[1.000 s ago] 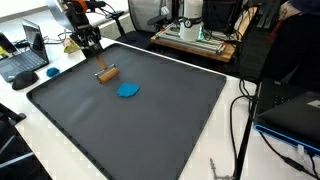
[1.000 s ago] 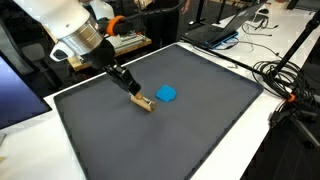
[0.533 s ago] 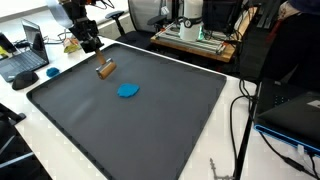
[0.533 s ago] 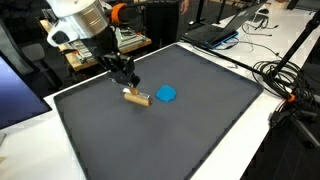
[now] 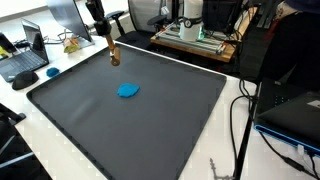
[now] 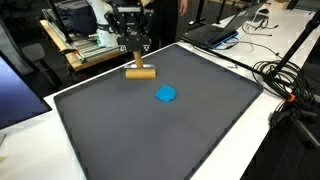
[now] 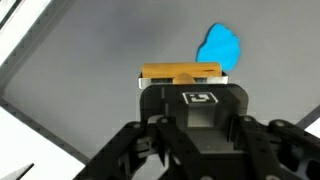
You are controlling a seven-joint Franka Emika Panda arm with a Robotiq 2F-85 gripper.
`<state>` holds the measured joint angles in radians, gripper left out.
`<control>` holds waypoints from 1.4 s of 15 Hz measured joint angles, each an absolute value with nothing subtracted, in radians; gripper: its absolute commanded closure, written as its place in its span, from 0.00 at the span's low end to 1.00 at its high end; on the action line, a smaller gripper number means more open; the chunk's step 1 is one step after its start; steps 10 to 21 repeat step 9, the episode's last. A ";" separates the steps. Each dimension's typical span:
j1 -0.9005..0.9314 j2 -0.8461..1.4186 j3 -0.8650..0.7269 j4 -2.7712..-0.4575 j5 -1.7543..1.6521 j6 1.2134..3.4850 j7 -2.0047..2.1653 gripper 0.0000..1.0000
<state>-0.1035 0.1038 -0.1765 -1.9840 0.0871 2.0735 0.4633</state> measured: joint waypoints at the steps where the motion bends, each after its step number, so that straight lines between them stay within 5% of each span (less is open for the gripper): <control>1: -0.084 0.068 -0.159 -2.008 0.052 2.067 0.463 0.78; 9: -0.008 -0.072 -0.017 -2.092 -0.095 2.028 0.324 0.78; 21: -0.008 -0.072 -0.017 -2.092 -0.095 2.028 0.324 0.78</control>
